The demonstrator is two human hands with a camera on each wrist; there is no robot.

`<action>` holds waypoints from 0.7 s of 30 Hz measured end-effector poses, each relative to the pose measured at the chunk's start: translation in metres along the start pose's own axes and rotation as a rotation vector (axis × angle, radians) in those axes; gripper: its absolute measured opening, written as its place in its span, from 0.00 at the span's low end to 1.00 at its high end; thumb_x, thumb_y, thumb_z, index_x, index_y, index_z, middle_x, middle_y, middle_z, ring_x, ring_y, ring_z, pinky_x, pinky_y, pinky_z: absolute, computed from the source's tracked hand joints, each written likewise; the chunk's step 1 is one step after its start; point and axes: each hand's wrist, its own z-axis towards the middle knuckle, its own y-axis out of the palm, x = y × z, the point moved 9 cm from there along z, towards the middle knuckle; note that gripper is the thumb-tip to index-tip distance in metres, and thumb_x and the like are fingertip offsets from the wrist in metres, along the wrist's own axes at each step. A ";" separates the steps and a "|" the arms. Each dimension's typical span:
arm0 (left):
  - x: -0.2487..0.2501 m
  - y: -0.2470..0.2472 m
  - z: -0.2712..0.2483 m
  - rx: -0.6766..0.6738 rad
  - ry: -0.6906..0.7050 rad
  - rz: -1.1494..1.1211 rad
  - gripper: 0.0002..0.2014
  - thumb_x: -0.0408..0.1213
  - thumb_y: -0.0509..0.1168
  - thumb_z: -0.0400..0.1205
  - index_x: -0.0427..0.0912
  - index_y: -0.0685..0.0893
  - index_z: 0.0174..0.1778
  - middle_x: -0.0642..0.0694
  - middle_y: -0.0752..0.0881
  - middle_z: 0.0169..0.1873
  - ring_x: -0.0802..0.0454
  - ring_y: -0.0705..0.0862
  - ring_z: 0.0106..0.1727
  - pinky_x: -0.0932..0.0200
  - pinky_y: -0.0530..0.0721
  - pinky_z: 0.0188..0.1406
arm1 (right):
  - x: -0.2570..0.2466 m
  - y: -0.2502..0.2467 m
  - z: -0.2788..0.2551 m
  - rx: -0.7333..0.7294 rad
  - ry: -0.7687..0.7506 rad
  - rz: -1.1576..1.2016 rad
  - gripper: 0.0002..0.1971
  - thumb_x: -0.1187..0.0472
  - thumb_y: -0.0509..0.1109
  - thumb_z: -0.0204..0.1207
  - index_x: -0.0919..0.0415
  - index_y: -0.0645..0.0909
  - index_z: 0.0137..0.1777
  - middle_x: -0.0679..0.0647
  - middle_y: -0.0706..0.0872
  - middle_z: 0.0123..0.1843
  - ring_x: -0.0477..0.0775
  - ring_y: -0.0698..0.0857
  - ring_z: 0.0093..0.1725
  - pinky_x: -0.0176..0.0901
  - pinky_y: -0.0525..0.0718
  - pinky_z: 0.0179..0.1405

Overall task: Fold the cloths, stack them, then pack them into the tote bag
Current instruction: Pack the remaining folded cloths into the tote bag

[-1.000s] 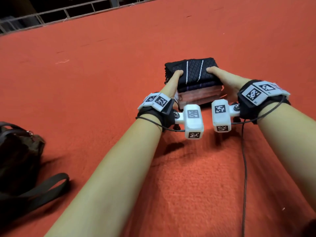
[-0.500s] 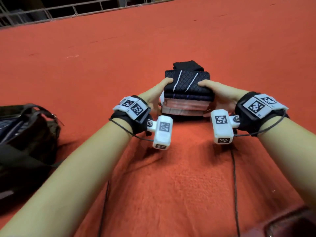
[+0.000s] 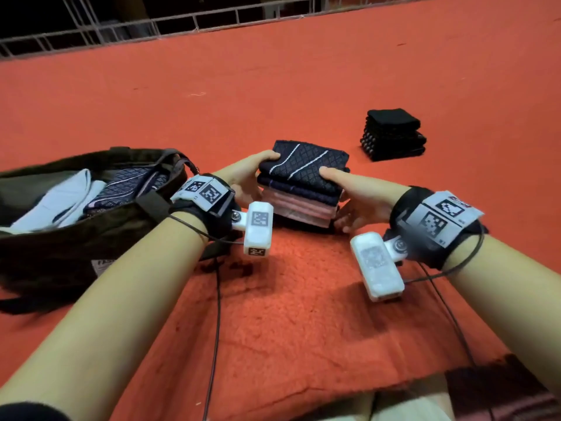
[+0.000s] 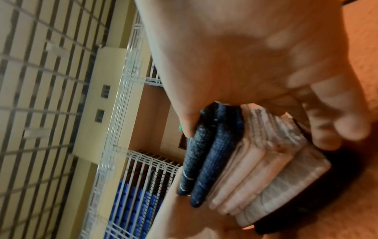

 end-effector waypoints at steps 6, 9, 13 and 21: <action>-0.011 -0.005 -0.003 0.070 0.026 -0.051 0.16 0.55 0.62 0.77 0.46 0.73 0.36 0.46 0.77 0.35 0.48 0.78 0.39 0.54 0.78 0.47 | -0.004 -0.018 0.012 0.255 -0.048 -0.168 0.48 0.23 0.61 0.61 0.57 0.65 0.73 0.61 0.76 0.64 0.63 0.79 0.59 0.57 0.77 0.62; -0.008 -0.011 -0.009 0.140 0.050 -0.035 0.16 0.54 0.61 0.78 0.47 0.71 0.33 0.48 0.74 0.33 0.51 0.74 0.33 0.58 0.73 0.38 | -0.022 -0.025 0.008 0.413 -0.190 -0.153 0.51 0.32 0.69 0.65 0.58 0.52 0.80 0.59 0.63 0.78 0.60 0.67 0.75 0.59 0.70 0.74; -0.005 -0.024 -0.020 0.218 0.067 -0.040 0.17 0.53 0.57 0.79 0.45 0.76 0.56 0.45 0.75 0.53 0.50 0.76 0.52 0.52 0.74 0.44 | -0.072 -0.023 -0.022 0.544 -0.635 -0.331 0.39 0.48 0.73 0.69 0.55 0.61 0.78 0.60 0.62 0.77 0.58 0.61 0.77 0.42 0.57 0.75; -0.001 -0.006 -0.042 0.137 0.095 -0.138 0.09 0.46 0.56 0.82 0.44 0.73 0.45 0.45 0.71 0.49 0.45 0.75 0.53 0.48 0.78 0.52 | -0.081 0.016 -0.018 0.391 -0.600 -0.974 0.41 0.38 0.77 0.59 0.46 0.65 0.72 0.56 0.65 0.75 0.63 0.66 0.71 0.57 0.71 0.69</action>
